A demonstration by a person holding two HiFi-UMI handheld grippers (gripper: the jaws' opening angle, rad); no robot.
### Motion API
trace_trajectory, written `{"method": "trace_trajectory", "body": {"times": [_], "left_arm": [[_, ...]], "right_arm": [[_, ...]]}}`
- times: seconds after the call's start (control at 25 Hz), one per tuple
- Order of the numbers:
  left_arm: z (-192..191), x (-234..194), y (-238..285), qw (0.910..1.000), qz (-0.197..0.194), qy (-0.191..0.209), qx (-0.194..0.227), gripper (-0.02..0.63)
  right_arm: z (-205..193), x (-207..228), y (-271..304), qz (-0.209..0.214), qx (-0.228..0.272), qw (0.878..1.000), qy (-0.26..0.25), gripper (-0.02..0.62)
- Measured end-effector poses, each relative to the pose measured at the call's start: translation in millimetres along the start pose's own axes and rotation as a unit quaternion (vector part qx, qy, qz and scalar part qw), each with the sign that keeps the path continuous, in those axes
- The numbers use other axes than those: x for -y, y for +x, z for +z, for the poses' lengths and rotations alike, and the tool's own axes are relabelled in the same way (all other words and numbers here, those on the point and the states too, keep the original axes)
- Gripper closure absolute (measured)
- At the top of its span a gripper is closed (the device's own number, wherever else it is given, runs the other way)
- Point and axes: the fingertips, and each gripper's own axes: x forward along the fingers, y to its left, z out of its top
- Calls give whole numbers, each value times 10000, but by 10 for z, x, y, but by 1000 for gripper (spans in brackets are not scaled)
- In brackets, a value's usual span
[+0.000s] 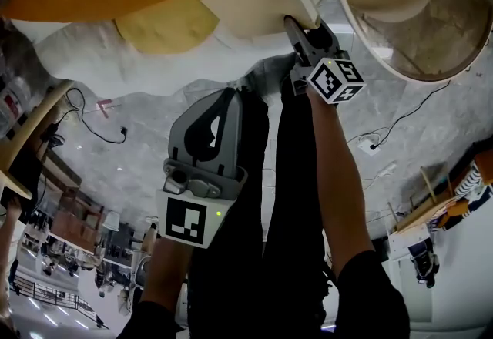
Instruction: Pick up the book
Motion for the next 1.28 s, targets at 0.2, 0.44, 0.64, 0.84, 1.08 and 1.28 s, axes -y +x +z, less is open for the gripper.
{"method": "trace_trajectory", "body": {"times": [0.2, 0.44, 0.64, 0.84, 1.08, 1.28], "left_arm": [[-66, -76, -133, 9999, 68, -85, -10, 598], [-54, -161, -261, 9995, 218, -190, 96, 598], [-30, -198, -376, 9989, 308, -270, 207, 598], [-16, -181, -519, 9985, 368, -325, 261, 598], [-36, -263, -678, 9976, 457, -424, 296, 598], [25, -303, -812, 9963, 528, -487, 474, 598]], "right_arm": [[10, -124, -64, -124, 18, 9997, -200, 334], [56, -254, -120, -250, 3, 9986, -457, 351], [127, -412, -171, -360, -30, 9956, -865, 360], [175, -533, -227, -480, -93, 9915, -1207, 368], [169, -646, -273, -615, -132, 9879, -1415, 373], [185, -797, -363, -673, -235, 9840, -1631, 376]]}}
